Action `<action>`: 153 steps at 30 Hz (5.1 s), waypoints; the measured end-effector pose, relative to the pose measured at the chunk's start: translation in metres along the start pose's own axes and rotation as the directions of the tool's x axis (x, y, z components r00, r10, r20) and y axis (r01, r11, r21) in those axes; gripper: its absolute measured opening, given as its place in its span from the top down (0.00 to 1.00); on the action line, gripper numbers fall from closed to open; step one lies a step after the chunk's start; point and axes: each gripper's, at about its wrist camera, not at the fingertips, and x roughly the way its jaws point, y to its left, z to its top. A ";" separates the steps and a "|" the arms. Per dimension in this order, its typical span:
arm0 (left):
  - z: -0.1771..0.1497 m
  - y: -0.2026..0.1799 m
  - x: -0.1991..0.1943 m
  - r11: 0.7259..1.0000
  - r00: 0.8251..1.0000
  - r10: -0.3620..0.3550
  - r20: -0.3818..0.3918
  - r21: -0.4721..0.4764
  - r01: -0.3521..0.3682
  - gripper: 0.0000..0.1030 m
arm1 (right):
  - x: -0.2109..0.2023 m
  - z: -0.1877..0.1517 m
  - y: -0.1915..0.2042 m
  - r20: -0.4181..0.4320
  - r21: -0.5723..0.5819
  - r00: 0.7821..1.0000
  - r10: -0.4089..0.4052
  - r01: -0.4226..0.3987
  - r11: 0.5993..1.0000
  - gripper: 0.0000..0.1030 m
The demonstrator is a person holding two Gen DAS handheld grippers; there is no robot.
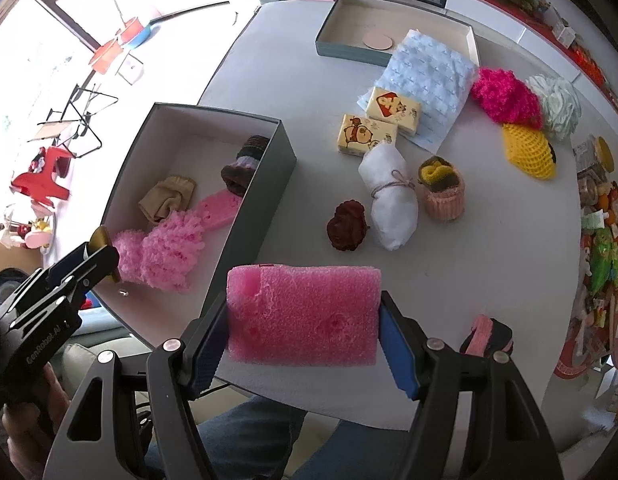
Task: Organize soft objects
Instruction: 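Carry the yellow disc and pink sponge over the white box, then open both tools to drop the disc and sponge into the box, then move both tools back toward the red rose and pink-and-black cap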
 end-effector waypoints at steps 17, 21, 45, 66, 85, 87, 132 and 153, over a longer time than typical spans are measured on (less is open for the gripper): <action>0.006 0.006 0.003 1.000 1.000 -0.017 0.006 -0.013 0.017 0.51 | -0.001 0.002 0.009 0.006 -0.010 1.000 -0.012 0.012 1.000 0.29; 0.007 0.008 0.005 0.999 1.000 -0.029 0.007 -0.025 0.029 0.51 | -0.002 0.005 0.008 0.007 -0.005 1.000 -0.023 0.023 1.000 0.29; 0.008 0.035 0.019 0.991 0.999 -0.031 -0.008 -0.129 0.030 0.51 | 0.009 0.027 0.035 -0.025 -0.095 0.999 -0.044 0.041 0.995 0.29; -0.015 0.071 0.039 0.968 0.993 0.048 -0.105 -0.240 -0.072 0.51 | 0.041 0.054 0.093 -0.079 -0.206 0.996 0.046 -0.062 0.977 0.29; -0.012 0.060 0.071 0.980 0.982 0.075 -0.172 -0.169 -0.104 0.33 | 0.098 0.094 0.134 -0.156 -0.172 0.986 0.065 -0.092 0.981 0.28; -0.013 0.061 0.069 0.979 0.984 0.064 -0.165 -0.180 -0.094 0.08 | 0.100 0.094 0.134 -0.171 -0.164 0.981 0.089 -0.118 0.979 0.23; -0.027 -0.180 0.113 0.944 0.923 0.131 -0.361 0.331 -0.005 0.01 | 0.049 -0.119 -0.205 -0.062 0.598 0.994 0.091 -0.036 0.800 0.00; -0.004 -0.207 0.230 0.942 0.900 0.285 -0.331 0.272 -0.198 0.01 | 0.107 -0.128 -0.271 -0.159 0.613 0.985 0.059 0.052 0.788 0.00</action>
